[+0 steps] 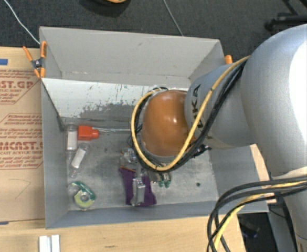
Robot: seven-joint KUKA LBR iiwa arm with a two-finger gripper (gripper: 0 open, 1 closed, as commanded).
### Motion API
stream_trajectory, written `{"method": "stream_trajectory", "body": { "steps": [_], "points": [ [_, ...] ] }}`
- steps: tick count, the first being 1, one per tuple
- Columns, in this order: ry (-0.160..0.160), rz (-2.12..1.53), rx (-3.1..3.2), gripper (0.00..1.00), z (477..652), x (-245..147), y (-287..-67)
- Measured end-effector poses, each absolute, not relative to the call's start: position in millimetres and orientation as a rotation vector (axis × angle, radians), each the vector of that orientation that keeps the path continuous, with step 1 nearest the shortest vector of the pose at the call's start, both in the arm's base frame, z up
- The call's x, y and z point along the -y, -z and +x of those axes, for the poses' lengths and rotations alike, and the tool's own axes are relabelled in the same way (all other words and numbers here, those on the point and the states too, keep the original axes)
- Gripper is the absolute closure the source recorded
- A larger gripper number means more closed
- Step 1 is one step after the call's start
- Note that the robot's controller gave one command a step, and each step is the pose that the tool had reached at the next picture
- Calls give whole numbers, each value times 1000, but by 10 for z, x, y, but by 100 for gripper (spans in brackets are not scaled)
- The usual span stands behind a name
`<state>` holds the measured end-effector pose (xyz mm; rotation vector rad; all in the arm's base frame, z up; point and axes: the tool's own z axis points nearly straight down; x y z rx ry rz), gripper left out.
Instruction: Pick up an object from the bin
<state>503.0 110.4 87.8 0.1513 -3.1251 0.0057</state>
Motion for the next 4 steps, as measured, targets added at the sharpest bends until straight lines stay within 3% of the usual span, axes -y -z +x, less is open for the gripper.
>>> {"method": "stream_trajectory", "body": {
  "steps": [1, 2, 3, 4],
  "points": [
    [3, 112, 3135, 0, 5048, -1149, -886],
    [1, 721, 3049, 0, 4968, -380, -804],
    [5, 578, 3085, 0, 5073, -214, -702],
    [5, 882, 3010, 100, 5667, -878, -876]
  ]
}}
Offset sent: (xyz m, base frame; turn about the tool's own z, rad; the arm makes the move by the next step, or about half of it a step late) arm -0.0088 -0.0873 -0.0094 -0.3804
